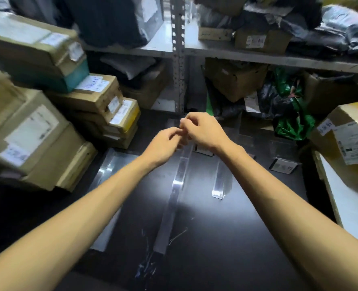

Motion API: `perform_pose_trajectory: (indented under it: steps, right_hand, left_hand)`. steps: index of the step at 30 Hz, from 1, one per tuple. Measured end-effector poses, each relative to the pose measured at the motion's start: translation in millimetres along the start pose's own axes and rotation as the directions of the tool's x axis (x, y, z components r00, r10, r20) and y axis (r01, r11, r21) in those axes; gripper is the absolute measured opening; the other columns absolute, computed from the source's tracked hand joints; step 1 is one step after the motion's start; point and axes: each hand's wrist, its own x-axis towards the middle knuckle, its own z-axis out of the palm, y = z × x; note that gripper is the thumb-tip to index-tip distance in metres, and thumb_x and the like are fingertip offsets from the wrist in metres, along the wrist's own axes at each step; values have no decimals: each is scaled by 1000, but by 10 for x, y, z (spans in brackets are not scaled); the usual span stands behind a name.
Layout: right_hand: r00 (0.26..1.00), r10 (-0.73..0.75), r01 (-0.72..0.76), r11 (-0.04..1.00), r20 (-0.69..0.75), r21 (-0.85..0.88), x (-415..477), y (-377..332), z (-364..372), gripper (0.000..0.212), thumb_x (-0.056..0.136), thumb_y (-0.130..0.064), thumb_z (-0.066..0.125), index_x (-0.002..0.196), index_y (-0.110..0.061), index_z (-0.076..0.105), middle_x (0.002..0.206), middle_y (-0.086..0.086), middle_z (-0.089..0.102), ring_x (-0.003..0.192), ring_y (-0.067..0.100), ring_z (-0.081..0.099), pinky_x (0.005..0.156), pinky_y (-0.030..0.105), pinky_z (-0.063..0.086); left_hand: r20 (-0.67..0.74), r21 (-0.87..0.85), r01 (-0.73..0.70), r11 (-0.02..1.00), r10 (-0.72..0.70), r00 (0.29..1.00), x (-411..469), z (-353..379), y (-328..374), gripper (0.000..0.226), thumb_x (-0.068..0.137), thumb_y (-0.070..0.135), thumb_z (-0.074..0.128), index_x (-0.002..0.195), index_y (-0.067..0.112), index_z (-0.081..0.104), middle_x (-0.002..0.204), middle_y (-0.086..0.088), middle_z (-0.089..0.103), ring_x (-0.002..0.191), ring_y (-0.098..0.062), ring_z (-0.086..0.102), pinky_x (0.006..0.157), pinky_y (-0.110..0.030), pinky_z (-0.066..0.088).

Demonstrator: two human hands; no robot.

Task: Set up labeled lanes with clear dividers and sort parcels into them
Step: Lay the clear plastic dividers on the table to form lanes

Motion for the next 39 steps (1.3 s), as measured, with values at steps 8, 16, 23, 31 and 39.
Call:
perform_pose_trajectory:
  steps: [8, 16, 23, 31, 39]
  right_hand:
    - [974, -90, 85, 996, 209, 34, -127, -767, 618, 30, 96, -36, 50, 88, -14, 69, 79, 4, 70, 81, 27, 67, 81, 45, 57]
    - [907, 87, -67, 996, 412, -63, -47, -711, 1754, 31, 93, -31, 50, 104, -8, 67, 94, 13, 72, 84, 29, 71, 84, 48, 60]
    - [829, 378, -309, 924, 412, -226, 203, -116, 2767, 26, 90, -23, 49, 81, -2, 58, 80, 21, 68, 77, 36, 69, 71, 37, 57]
    - [788, 524, -485, 852, 322, -198, 170, 120, 3349, 23, 87, -21, 55, 75, -7, 42, 70, 9, 48, 61, 25, 49, 49, 28, 32]
    - [797, 534, -570, 819, 282, 61, 145, 112, 3312, 15, 85, -11, 64, 79, -12, 50, 78, 17, 62, 76, 33, 61, 82, 48, 56]
  left_hand:
    - [-191, 41, 219, 975, -207, 960, -889, -951, -534, 29, 99, 3, 38, 104, 16, 63, 100, -6, 69, 81, -7, 60, 68, -14, 44]
    - [-266, -11, 369, 929, -359, 895, -1129, -1459, -1499, 25, 95, 5, 45, 99, 17, 66, 89, 0, 67, 73, -9, 55, 63, -15, 43]
    - [-221, 143, 465, 874, -430, 875, -800, -1492, -2515, 31, 90, 8, 54, 120, 14, 61, 112, -9, 63, 93, -21, 59, 82, -17, 48]
    - [-305, 400, 455, 795, -352, 885, -649, -1511, -2889, 52, 83, 9, 56, 133, 21, 50, 128, -6, 55, 114, -29, 53, 97, -40, 44]
    - [-295, 329, 465, 822, -378, 878, -604, -1520, -2940, 45, 85, 11, 53, 129, 21, 52, 125, -5, 54, 115, -29, 53, 96, -38, 44]
